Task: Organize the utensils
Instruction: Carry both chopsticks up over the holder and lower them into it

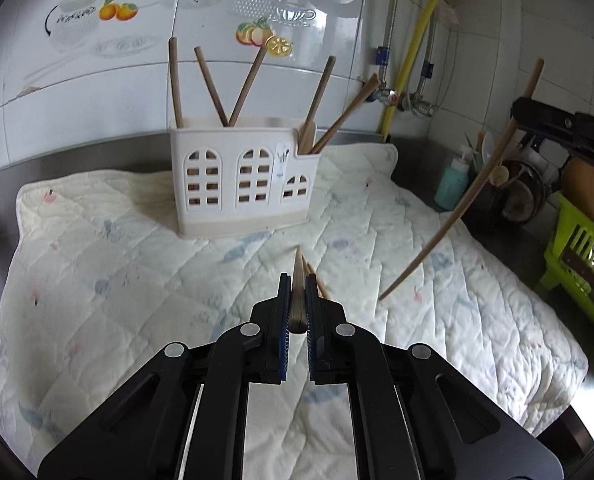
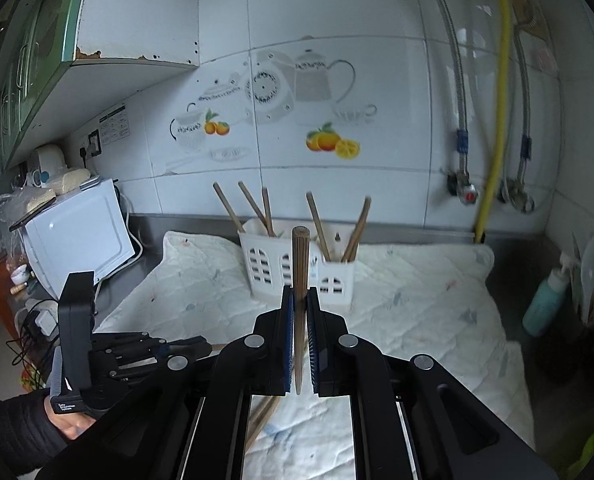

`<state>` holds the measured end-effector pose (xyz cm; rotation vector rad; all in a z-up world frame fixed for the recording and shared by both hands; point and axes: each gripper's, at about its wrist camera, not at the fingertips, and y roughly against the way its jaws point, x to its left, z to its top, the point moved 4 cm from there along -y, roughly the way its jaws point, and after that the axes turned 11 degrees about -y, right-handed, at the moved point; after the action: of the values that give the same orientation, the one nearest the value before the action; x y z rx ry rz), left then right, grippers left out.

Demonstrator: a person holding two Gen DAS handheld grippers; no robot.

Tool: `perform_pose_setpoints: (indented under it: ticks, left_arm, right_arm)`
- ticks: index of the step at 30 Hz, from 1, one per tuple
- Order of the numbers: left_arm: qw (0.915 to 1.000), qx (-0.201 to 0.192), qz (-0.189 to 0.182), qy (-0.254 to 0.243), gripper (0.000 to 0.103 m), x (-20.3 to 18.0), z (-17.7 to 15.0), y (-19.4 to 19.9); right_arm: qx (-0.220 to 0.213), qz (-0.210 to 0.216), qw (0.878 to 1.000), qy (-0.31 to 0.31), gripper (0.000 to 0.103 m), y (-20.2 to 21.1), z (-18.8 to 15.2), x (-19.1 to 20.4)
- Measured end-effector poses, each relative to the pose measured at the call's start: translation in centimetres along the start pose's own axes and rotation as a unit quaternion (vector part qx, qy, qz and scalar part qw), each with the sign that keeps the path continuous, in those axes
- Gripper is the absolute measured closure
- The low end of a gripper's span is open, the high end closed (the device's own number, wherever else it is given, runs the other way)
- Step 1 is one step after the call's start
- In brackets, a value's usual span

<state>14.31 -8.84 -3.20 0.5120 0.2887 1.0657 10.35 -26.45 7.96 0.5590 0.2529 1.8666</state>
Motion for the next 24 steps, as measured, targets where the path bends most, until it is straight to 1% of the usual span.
perform_pose_setpoints:
  ticks: [3, 12, 18, 24]
  left_arm:
    - [1.0, -0.008, -0.005, 0.003, 0.098, 0.5, 1.2, 0.1]
    - [0.9997, -0.018, 0.011, -0.012, 0.098, 2.1, 4.7, 0.8]
    - [0.9994, -0.023, 0.018, -0.017, 0.098, 3.1, 6.2, 1.2]
    - [0.9987, -0.033, 0.028, -0.028, 0.098, 3.9, 7.9, 1.8]
  right_arm:
    - [-0.009, 0.004, 1.0, 0.011, 0.097, -0.3, 2.1, 0.1]
    - [-0.051, 0.003, 0.998, 0.047, 0.097, -2.7, 9.2, 1.2]
    - [-0.066, -0.005, 0.997, 0.042, 0.097, -5.7, 12.3, 1.0]
    - [-0.068, -0.026, 0.997, 0.036, 0.097, -9.2, 13.7, 0.2]
